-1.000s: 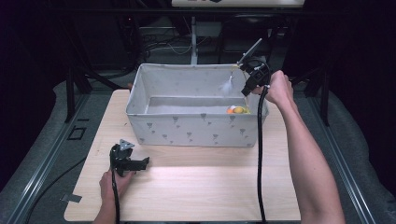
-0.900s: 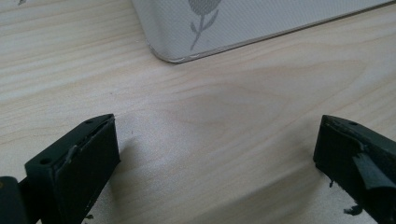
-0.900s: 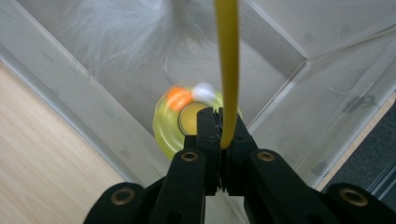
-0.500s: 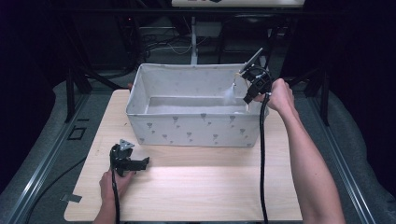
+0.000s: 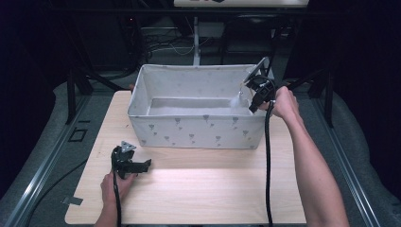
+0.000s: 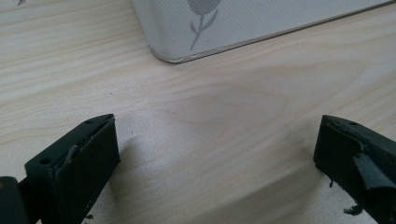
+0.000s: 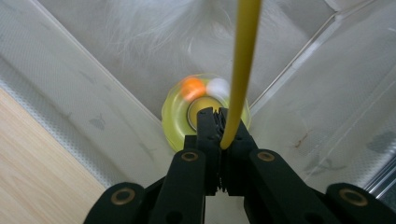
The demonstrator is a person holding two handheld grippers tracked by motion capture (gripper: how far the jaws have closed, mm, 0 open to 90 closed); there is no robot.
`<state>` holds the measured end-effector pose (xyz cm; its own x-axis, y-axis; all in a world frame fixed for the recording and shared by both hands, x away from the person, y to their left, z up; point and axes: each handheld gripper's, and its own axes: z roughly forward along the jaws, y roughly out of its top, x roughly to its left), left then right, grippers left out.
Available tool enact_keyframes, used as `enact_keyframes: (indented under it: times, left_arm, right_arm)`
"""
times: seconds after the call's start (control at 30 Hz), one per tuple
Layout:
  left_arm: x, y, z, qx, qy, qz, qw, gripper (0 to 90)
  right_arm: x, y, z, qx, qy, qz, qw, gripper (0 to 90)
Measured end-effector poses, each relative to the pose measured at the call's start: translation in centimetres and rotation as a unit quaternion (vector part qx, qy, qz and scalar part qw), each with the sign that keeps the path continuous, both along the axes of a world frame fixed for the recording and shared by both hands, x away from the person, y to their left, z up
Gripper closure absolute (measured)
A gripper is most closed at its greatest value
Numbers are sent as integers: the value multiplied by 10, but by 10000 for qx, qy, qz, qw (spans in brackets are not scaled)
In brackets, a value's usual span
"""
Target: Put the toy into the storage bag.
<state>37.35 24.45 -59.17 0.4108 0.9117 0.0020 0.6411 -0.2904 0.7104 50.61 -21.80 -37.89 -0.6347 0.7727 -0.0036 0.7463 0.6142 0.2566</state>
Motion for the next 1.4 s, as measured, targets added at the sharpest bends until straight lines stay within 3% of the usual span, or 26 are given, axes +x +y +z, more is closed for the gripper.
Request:
enact_keyframes:
  times: [0.37,0.43,0.57,0.87,1.17,1.4]
  left_arm:
    - [0,0,0,0,6,-4,10000,1]
    - [0,0,0,-1,12,-4,10000,1]
    - [0,0,0,1,12,-6,10000,1]
    - [0,0,0,2,10,-6,10000,1]
    - [0,0,0,-3,9,-8,10000,1]
    - [0,0,0,2,11,-6,10000,1]
  right_arm:
    - [2,5,-15,-34,219,25,9998,883]
    - [2,5,-15,-153,299,69,9994,882]
    - [2,4,-16,-156,444,18,9989,882]
    - [2,2,-19,-152,510,-25,9986,876]
    - [-3,-2,-2,-27,347,-58,9994,834]
    - [-13,-8,28,131,1,-151,9998,660]
